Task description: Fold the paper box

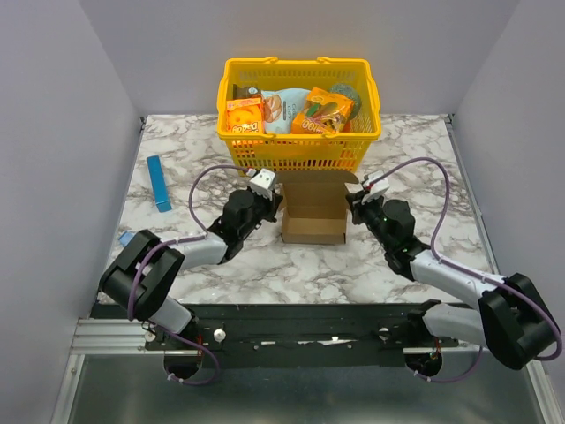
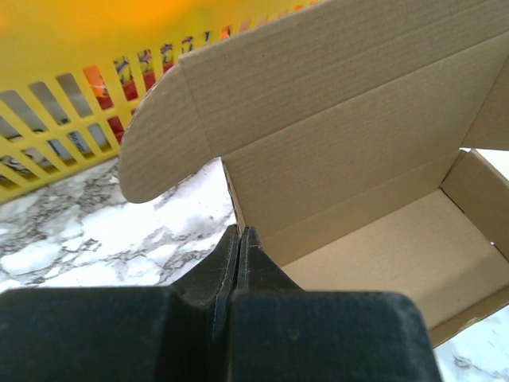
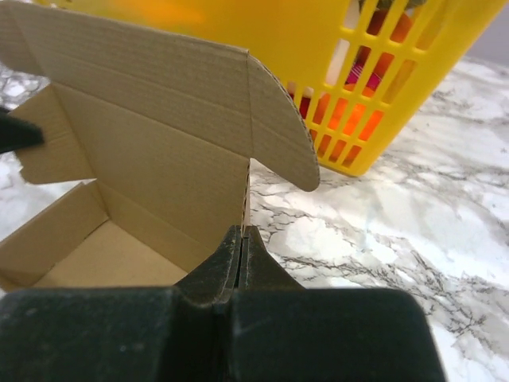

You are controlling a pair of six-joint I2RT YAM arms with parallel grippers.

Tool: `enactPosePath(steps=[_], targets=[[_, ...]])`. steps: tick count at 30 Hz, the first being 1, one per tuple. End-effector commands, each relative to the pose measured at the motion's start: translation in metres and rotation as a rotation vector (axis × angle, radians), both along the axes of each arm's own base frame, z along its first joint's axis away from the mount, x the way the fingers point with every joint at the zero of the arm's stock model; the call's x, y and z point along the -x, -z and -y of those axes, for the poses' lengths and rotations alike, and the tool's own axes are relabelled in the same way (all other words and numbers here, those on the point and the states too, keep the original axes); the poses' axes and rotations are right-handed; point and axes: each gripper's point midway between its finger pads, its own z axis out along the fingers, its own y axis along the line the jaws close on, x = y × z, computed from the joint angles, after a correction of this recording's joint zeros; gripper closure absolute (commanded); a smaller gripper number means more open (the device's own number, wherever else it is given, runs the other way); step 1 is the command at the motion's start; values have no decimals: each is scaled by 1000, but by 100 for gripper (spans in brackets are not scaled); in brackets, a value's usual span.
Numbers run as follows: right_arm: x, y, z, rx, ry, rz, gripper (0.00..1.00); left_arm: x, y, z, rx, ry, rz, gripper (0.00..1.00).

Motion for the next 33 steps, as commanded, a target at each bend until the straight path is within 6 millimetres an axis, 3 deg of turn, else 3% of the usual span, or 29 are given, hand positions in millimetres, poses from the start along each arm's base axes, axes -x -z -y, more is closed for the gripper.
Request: enactPosePath(steps=[1,9,33], targets=[[-21,-15,-4,-95,97,16,99,-3,-12,1,-11,-61,118,100],[-29,4,-11,-136,187,7,99,1,-5,10,-9,-102,178,100],[-4,54,-15,-90,305,-75,99,19,7,29,167,-137,63,100]])
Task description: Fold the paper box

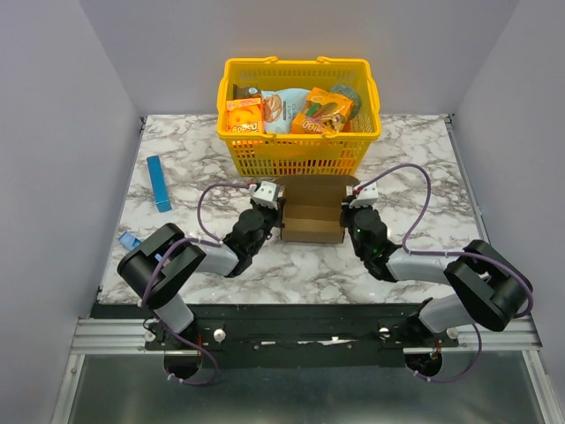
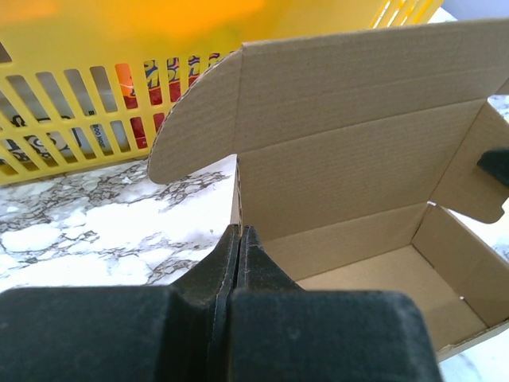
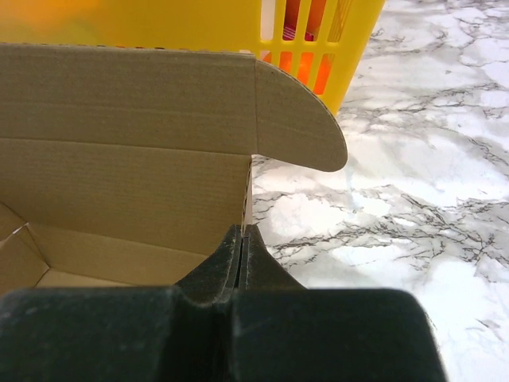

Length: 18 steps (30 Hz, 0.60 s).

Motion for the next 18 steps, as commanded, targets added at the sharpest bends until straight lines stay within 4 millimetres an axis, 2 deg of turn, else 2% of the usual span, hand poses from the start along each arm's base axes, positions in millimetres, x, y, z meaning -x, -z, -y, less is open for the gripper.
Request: enactPosePath(steps=[1,11,18], targets=[[12,18,-13,-27,-36,-44,99,15,4,23,94,68,-41,100],[19,27,-12,-32,-27,-71,99,30,24,28,84,86,-86,100],[26,39,-10,-49,-21,-111,99,44,41,23,68,79,-122,100]])
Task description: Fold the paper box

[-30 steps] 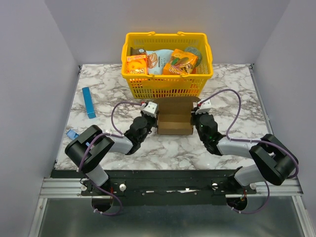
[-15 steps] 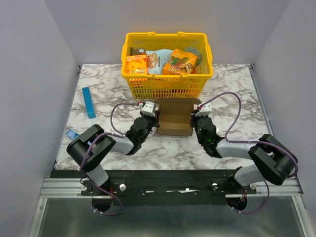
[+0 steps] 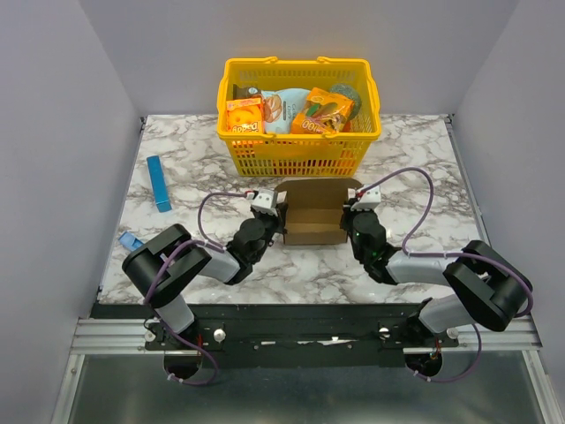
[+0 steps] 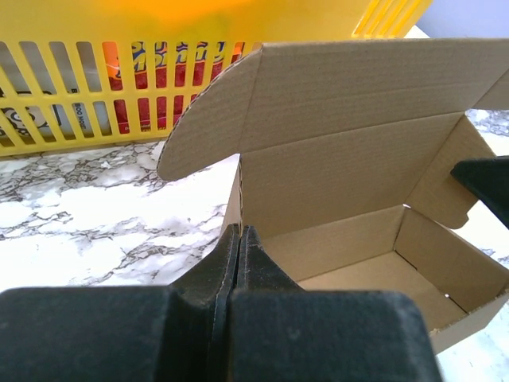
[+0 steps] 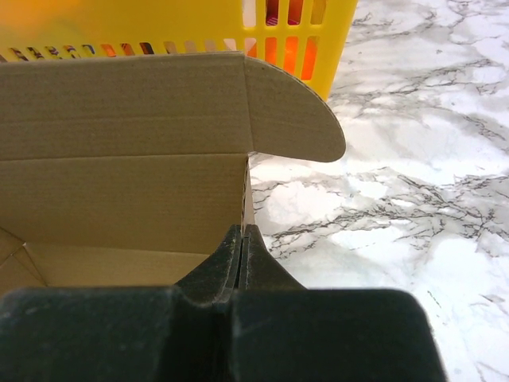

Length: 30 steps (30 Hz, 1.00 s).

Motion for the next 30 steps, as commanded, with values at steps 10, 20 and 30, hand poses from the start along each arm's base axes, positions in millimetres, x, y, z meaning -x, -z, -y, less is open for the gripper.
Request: enactPosePath(steps=[10,20,30], targets=[[36,53,-8,-17,-62,-172,99,41,45,21,-23,111,-133,100],[44,64,-3,-9,-44,-215,99,44,39,32,67,113,-179,100],[45,65,-3,-9,-37,-216,99,43,27,45,137,124,-191,100]])
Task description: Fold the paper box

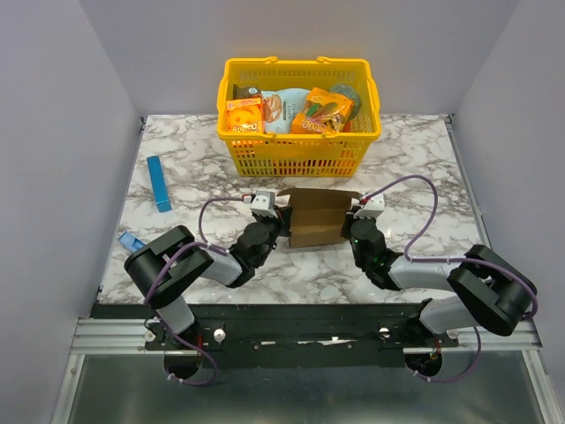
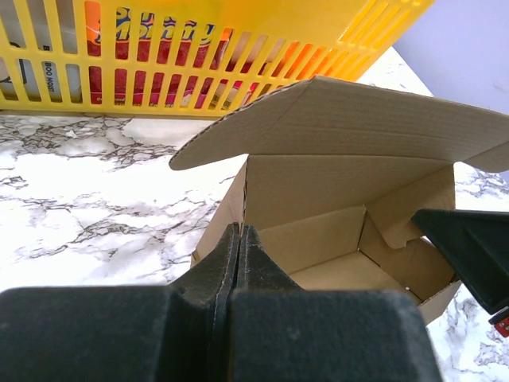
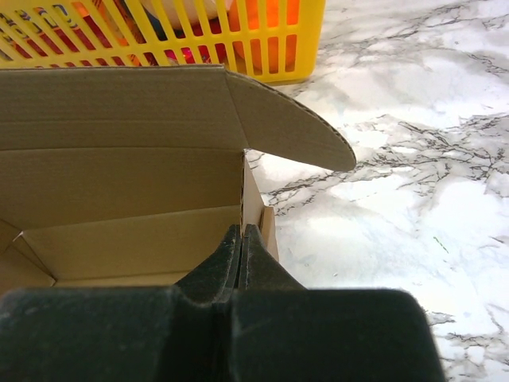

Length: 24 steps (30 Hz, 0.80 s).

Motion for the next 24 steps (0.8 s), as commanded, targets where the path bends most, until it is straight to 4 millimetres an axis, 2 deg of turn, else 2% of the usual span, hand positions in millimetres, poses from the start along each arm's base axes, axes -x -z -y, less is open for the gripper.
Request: enactPosePath(steps=[1,10,18,24], targets=[[26,43,-8,53,-83,-139,99,29,27,33,-4,152,-113,100],[25,46,-9,58,-80,-148,99,32,26,37,17,160,-127,100],[25,45,-7,59,-71,-146,100,42,44,41,-10,188,-169,100],[26,44,-4,57,-57,-141,99,50,64,25,-89,160,-193,100]])
